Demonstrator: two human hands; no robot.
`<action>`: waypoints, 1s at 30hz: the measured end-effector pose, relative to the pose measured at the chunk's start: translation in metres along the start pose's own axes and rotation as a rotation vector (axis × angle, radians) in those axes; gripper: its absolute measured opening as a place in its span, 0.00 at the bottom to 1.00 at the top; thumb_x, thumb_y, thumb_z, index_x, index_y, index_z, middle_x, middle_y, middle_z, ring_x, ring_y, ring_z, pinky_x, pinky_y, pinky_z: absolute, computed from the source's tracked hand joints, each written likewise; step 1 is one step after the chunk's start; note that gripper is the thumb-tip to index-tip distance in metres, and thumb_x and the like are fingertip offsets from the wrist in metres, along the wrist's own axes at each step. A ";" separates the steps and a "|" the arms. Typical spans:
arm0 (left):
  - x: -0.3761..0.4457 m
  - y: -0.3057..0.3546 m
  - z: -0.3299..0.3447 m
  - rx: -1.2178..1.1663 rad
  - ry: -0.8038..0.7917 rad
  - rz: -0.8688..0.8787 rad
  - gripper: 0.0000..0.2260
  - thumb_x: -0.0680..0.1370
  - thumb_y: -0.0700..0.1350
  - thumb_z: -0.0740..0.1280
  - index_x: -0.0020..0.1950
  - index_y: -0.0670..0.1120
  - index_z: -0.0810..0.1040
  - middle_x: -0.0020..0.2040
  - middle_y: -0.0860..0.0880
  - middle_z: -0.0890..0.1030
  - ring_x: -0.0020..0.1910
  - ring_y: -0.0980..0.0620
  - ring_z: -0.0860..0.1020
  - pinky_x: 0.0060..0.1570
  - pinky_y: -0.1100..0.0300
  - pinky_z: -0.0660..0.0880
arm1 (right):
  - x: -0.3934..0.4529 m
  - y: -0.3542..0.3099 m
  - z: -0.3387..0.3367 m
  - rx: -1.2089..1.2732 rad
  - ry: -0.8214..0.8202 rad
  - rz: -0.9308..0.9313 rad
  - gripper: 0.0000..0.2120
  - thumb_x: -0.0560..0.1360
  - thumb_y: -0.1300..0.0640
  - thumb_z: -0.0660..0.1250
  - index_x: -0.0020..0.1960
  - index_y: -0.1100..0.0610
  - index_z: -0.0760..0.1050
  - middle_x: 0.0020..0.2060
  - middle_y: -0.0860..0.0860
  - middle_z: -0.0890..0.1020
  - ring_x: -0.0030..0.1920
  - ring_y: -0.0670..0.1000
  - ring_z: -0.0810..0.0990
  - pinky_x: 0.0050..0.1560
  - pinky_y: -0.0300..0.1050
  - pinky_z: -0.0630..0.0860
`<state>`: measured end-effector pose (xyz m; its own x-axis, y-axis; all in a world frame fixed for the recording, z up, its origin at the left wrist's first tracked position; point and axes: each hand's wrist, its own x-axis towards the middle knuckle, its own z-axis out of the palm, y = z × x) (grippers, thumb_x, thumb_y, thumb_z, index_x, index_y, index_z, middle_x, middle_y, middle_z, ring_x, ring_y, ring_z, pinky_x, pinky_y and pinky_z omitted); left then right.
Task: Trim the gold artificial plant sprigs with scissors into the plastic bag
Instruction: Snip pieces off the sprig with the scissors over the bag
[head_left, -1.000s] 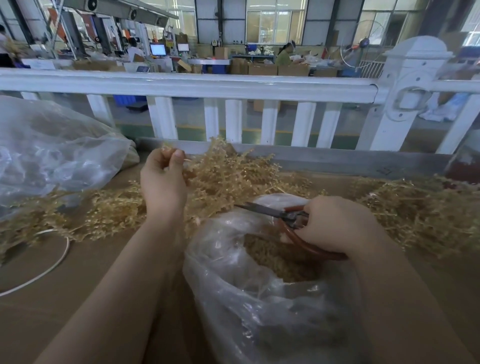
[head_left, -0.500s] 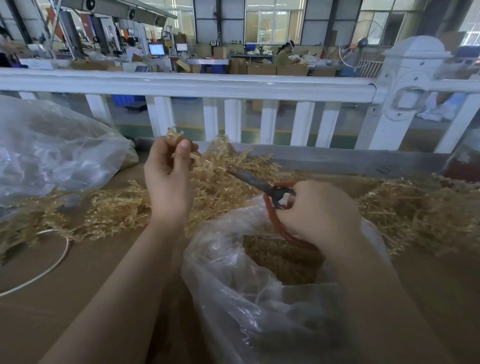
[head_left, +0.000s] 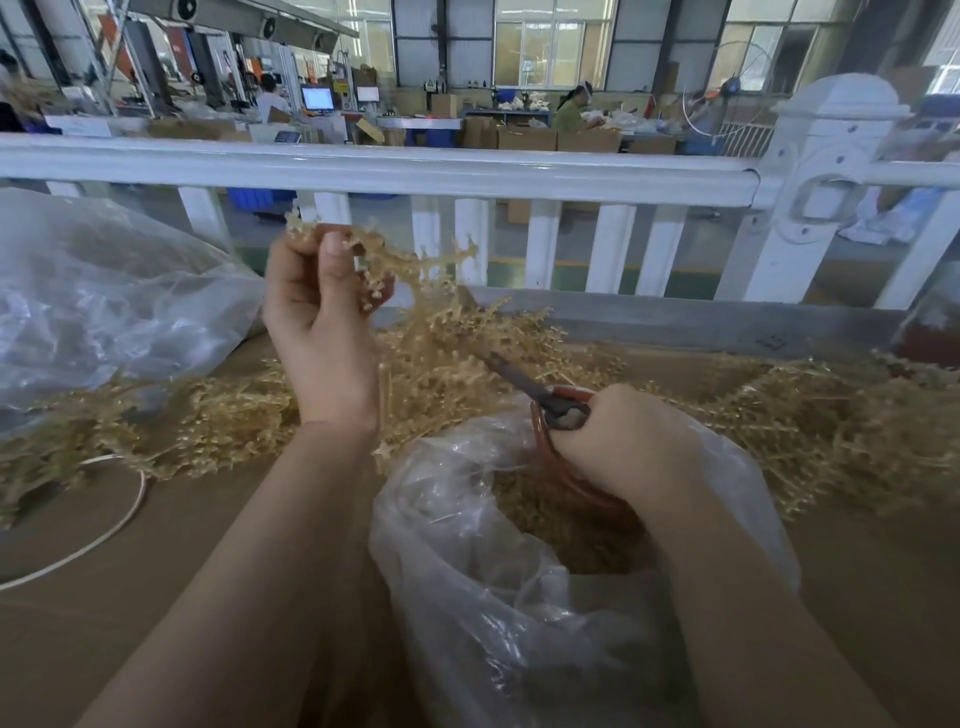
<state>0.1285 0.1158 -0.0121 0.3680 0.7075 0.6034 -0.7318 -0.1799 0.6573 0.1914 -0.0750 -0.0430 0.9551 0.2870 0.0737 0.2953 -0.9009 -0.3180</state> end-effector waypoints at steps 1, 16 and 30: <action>-0.001 -0.002 0.000 -0.022 -0.019 -0.063 0.06 0.84 0.42 0.60 0.48 0.46 0.73 0.47 0.43 0.76 0.44 0.49 0.75 0.43 0.57 0.75 | 0.001 0.001 0.000 0.099 0.004 0.013 0.22 0.77 0.35 0.63 0.40 0.53 0.78 0.30 0.49 0.79 0.31 0.49 0.77 0.28 0.41 0.66; -0.030 -0.019 0.014 -0.288 0.056 -0.646 0.20 0.83 0.37 0.62 0.37 0.50 0.86 0.46 0.45 0.86 0.42 0.47 0.85 0.50 0.50 0.83 | -0.006 0.004 -0.028 0.829 -0.220 0.116 0.20 0.71 0.40 0.75 0.46 0.58 0.82 0.29 0.50 0.85 0.21 0.42 0.77 0.21 0.32 0.70; -0.048 -0.020 0.023 0.133 -0.154 -0.352 0.09 0.84 0.41 0.60 0.50 0.42 0.79 0.50 0.41 0.83 0.52 0.41 0.82 0.56 0.42 0.78 | -0.008 -0.024 -0.003 1.322 -0.212 -0.141 0.18 0.65 0.59 0.82 0.41 0.54 0.72 0.29 0.44 0.80 0.36 0.48 0.81 0.49 0.51 0.78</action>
<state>0.1384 0.0701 -0.0433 0.6718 0.6327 0.3853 -0.4690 -0.0394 0.8823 0.1766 -0.0564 -0.0335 0.8611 0.5032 0.0731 0.0302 0.0930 -0.9952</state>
